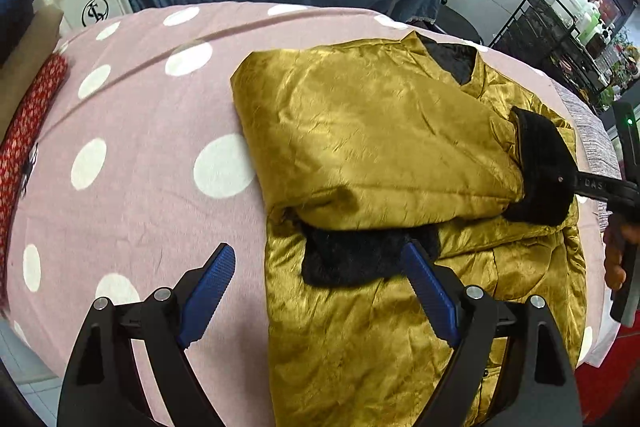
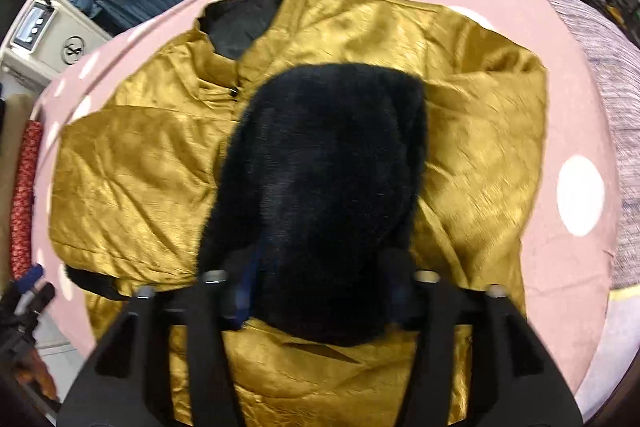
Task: Fold large clothes
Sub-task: 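Move the held fur cuff across the jacket with the right tool, then lower the fur cuff onto the jacket and press with the right tool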
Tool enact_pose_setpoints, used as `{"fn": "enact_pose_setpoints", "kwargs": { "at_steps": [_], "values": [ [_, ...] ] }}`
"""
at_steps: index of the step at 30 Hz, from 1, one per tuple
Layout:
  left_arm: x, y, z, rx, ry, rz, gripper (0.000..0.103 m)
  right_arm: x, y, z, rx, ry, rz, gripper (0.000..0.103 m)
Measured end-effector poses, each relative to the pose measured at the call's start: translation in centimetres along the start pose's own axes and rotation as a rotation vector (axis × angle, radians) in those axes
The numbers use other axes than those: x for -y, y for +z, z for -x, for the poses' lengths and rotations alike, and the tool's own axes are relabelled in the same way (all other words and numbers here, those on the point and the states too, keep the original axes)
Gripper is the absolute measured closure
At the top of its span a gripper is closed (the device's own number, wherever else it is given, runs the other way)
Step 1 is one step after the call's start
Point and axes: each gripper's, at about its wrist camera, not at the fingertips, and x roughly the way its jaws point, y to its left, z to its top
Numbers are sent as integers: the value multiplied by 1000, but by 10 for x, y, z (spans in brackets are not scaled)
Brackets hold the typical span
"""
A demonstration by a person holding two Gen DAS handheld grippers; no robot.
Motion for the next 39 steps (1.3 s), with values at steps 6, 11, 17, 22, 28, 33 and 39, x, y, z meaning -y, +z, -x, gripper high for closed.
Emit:
{"fn": "enact_pose_setpoints", "kwargs": {
  "at_steps": [6, 11, 17, 22, 28, 33, 39],
  "values": [
    [18, 22, 0, 41, -1, -59, 19, 16, -9, 46, 133, -55, -59, 35],
    [44, 44, -18, 40, -7, -144, 17, -6, -6, 72, 255, -98, 81, 35],
    [56, 55, -74, -96, 35, -179, 13, -44, -3, 21, 107, -70, 285, 35],
    [51, 51, -107, -168, 39, -194, 6, -32, -3, -25, 0, -98, 223, 35],
    [64, 44, -127, -147, 95, -286, 5, -19, 0, -46, -47, -54, 149, 34],
    [74, 36, -131, -102, 149, -306, 5, -23, -3, -53, -42, -77, 162, 30],
    [82, 32, -130, -104, 174, -318, 5, -25, -1, -64, -60, -95, 125, 19]
  ]
}}
